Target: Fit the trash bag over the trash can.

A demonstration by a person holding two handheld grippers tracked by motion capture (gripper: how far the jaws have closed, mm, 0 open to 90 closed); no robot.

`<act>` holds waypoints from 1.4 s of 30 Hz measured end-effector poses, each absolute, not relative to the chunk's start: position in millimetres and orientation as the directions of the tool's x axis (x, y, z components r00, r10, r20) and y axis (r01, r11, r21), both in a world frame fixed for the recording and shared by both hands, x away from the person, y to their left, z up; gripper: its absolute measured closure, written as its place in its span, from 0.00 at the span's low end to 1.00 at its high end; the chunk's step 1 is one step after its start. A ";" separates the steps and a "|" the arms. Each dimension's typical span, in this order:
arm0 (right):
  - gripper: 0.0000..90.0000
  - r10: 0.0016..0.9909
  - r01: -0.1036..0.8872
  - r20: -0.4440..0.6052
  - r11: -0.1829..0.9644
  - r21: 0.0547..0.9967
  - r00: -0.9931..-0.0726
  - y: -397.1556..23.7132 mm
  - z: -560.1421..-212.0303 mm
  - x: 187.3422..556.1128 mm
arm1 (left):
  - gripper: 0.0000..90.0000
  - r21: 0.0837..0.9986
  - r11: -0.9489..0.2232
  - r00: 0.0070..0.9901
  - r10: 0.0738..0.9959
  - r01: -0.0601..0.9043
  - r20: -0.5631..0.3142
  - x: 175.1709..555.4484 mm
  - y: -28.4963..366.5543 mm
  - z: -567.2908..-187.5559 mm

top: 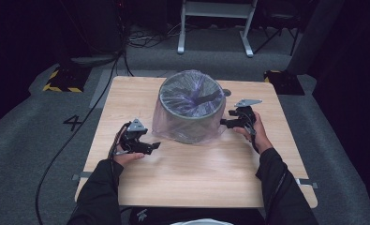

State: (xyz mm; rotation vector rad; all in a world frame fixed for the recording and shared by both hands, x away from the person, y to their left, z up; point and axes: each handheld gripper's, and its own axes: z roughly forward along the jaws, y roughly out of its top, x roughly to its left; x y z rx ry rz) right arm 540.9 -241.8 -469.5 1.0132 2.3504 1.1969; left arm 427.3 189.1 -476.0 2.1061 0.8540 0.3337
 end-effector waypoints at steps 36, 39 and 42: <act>0.21 0.672 0.324 -0.025 0.389 0.862 -0.740 -276.2 -444.2 504.2 | 0.15 0.710 -0.519 0.741 0.671 0.477 -0.008 389.6 166.3 -503.4; 0.21 0.663 0.294 -0.050 0.397 0.869 -0.747 -271.0 -432.1 501.2 | 0.15 0.710 -0.517 0.740 0.672 0.478 -0.009 389.5 166.1 -503.5; 0.21 0.652 0.270 -0.055 0.388 0.881 -0.756 -267.7 -421.2 498.6 | 0.15 0.709 -0.517 0.740 0.673 0.480 -0.010 389.7 165.8 -503.4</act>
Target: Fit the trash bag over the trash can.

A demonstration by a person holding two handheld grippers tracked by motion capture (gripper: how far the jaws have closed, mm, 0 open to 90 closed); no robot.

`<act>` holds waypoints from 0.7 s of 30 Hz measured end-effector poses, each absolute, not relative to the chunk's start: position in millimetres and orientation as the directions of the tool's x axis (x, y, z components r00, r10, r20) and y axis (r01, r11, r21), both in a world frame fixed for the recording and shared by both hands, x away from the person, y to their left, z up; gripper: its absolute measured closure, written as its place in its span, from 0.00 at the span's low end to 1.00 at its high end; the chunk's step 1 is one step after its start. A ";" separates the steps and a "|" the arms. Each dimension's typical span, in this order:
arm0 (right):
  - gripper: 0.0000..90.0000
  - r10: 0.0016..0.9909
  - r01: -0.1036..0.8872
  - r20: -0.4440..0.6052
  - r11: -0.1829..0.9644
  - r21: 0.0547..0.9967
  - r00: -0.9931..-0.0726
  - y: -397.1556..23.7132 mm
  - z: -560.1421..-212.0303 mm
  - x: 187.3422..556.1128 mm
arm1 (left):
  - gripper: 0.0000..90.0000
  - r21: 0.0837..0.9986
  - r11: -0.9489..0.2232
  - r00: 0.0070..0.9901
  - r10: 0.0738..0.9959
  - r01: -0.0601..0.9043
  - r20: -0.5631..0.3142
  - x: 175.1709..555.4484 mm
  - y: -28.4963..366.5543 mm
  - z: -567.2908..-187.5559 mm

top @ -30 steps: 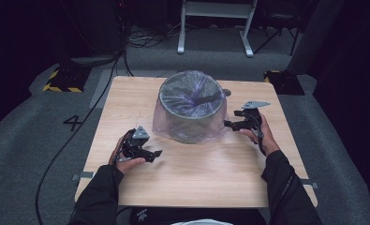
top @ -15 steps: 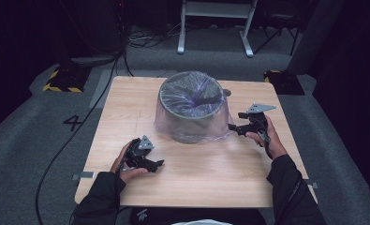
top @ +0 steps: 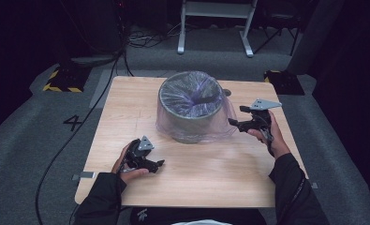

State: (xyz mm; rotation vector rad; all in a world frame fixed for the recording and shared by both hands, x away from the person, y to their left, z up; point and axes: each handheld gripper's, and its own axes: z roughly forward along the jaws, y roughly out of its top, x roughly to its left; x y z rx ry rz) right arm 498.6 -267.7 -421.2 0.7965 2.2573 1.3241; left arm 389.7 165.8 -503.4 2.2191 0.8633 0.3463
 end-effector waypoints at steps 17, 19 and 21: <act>0.21 0.651 0.238 -0.076 0.381 0.894 -0.756 -265.5 -395.9 492.1 | 0.14 0.708 -0.518 0.740 0.673 0.480 -0.009 390.3 165.3 -503.5; 0.21 0.646 0.235 -0.073 0.378 0.896 -0.760 -265.3 -392.9 491.3 | 0.14 0.708 -0.518 0.740 0.673 0.480 -0.009 390.3 165.3 -503.5; 0.21 0.643 0.227 -0.080 0.380 0.897 -0.762 -265.3 -389.3 490.4 | 0.14 0.708 -0.518 0.740 0.673 0.480 -0.009 390.3 165.3 -503.5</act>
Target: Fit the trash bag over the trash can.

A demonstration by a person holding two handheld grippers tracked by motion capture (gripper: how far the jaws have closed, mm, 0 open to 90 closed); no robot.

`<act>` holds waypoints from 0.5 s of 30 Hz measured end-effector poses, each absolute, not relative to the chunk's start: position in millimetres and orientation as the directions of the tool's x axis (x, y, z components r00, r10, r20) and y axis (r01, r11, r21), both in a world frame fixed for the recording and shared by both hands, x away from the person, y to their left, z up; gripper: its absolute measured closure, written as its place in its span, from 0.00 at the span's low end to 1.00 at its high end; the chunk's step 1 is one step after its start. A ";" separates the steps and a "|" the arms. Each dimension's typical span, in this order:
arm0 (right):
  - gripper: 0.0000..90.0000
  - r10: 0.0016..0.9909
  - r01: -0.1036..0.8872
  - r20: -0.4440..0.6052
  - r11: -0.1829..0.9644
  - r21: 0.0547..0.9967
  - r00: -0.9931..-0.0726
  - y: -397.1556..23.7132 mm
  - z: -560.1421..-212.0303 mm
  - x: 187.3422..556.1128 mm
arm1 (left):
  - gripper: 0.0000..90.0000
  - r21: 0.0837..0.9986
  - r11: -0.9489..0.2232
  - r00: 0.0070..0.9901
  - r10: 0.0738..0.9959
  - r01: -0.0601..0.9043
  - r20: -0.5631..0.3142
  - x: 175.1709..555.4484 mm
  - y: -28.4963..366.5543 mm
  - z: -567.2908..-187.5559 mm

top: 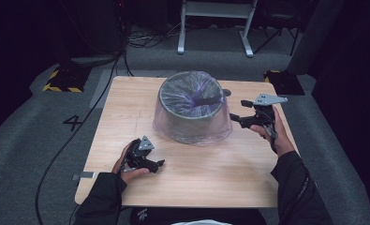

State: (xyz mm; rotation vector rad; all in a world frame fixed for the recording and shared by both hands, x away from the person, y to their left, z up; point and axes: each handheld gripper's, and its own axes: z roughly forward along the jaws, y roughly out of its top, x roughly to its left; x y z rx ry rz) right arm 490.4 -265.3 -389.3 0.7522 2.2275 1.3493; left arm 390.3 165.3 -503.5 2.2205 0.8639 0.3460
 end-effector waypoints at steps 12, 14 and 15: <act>0.22 0.630 0.210 -0.071 0.361 0.909 -0.773 -267.9 -371.1 487.0 | 0.14 0.708 -0.518 0.740 0.673 0.480 -0.009 390.3 165.2 -503.5; 0.22 0.629 0.204 -0.075 0.360 0.911 -0.774 -268.5 -367.5 486.3 | 0.14 0.709 -0.517 0.739 0.674 0.480 -0.009 390.2 165.1 -503.7; 0.22 0.632 0.203 -0.076 0.358 0.911 -0.771 -268.7 -365.4 485.5 | 0.14 0.709 -0.517 0.739 0.674 0.479 -0.008 390.2 165.1 -503.7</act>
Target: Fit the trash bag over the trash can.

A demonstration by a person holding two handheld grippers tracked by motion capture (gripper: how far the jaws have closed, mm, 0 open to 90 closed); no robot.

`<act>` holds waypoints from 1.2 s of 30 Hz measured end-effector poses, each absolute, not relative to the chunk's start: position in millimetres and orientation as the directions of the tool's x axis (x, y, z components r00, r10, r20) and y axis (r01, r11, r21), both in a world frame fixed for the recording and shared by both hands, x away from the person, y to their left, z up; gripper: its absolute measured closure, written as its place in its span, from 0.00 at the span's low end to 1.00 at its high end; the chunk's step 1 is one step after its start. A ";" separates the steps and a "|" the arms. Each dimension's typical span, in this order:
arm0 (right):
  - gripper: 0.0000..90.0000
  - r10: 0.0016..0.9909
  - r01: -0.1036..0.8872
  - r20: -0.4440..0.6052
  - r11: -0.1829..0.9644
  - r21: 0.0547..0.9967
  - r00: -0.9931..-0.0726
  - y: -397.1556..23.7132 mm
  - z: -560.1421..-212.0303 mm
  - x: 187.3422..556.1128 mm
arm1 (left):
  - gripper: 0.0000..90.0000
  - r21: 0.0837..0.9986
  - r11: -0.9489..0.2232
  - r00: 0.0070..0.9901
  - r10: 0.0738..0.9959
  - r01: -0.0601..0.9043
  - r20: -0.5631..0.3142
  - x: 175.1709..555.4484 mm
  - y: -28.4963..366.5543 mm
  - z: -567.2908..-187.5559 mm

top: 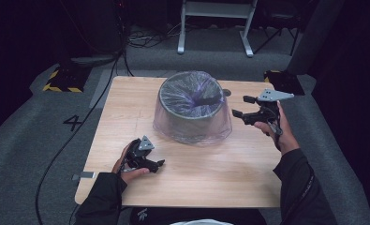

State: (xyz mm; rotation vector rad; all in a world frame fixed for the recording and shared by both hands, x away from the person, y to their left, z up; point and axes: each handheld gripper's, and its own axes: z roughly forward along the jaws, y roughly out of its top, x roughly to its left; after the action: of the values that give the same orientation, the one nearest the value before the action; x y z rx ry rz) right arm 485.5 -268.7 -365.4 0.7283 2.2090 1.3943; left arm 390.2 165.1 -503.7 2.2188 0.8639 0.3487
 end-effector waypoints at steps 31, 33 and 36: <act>0.22 0.607 0.154 -0.084 0.329 0.932 -0.790 -256.1 -339.2 484.9 | 0.14 0.709 -0.517 0.739 0.674 0.480 -0.009 390.2 165.1 -503.7; 0.22 0.610 0.152 -0.083 0.324 0.934 -0.788 -253.8 -336.6 485.6 | 0.14 0.709 -0.517 0.739 0.674 0.480 -0.008 390.2 165.1 -503.7; 0.22 0.608 0.149 -0.079 0.315 0.937 -0.790 -250.7 -333.8 486.6 | 0.14 0.709 -0.517 0.739 0.674 0.480 -0.008 390.2 165.1 -503.7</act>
State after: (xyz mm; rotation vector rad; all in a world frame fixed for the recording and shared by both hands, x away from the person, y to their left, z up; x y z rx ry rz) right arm 486.6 -250.7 -333.8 0.6713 2.1677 1.4766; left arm 390.2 165.1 -503.7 2.2184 0.8644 0.3487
